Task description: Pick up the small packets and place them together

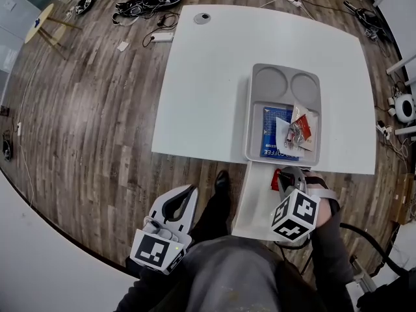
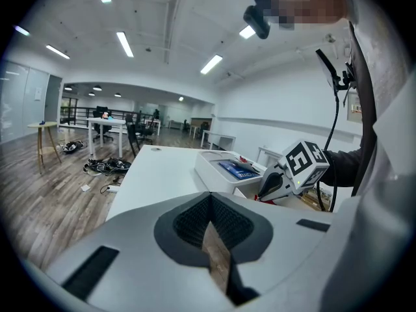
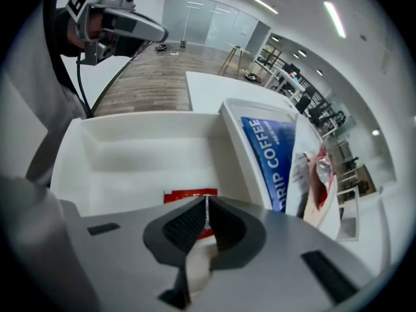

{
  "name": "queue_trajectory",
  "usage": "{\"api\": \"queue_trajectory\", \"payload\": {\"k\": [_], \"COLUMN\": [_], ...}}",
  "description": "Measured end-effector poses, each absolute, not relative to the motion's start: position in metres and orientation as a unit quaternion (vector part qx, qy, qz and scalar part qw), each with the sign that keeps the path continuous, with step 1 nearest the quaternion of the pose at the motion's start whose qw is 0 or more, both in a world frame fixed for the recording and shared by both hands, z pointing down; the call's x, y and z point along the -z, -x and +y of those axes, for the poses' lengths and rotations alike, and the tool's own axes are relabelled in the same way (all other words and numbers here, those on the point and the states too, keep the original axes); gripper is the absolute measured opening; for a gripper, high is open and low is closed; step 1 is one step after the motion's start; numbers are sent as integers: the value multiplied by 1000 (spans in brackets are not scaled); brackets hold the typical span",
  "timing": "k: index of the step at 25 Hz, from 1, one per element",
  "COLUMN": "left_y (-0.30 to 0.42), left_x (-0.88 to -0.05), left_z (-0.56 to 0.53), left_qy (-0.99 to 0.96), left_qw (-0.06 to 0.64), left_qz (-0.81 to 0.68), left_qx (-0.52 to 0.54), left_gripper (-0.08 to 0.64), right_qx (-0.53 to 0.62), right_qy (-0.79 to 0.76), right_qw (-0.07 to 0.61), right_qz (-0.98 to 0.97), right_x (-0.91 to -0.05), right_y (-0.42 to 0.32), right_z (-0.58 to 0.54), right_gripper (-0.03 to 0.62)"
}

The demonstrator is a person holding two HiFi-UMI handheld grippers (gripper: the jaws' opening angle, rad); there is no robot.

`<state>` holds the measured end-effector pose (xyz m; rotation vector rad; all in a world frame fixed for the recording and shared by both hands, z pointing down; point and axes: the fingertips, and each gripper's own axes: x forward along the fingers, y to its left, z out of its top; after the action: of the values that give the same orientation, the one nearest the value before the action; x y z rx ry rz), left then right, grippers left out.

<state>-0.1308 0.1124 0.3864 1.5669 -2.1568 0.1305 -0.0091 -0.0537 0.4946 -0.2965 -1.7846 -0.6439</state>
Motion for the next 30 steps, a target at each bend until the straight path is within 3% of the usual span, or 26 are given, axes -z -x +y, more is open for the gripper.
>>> {"api": "queue_trajectory", "payload": {"k": [10, 16, 30], "left_y": [114, 104, 129], "left_x": [-379, -373, -382], "left_z": [101, 99, 115], "left_qy": [-585, -589, -564], "left_qw": [218, 212, 226], "left_qz": [-779, -778, -793], "left_qx": [-50, -50, -48], "left_gripper": [-3, -3, -3], "right_qx": [222, 226, 225], "right_qy": [110, 23, -15], "right_qw": [500, 431, 416], "right_qz": [-830, -873, -881], "right_x": [-445, -384, -392], "right_y": [14, 31, 75], "right_z": [-45, -98, -141], "right_gripper": [23, 23, 39]}}
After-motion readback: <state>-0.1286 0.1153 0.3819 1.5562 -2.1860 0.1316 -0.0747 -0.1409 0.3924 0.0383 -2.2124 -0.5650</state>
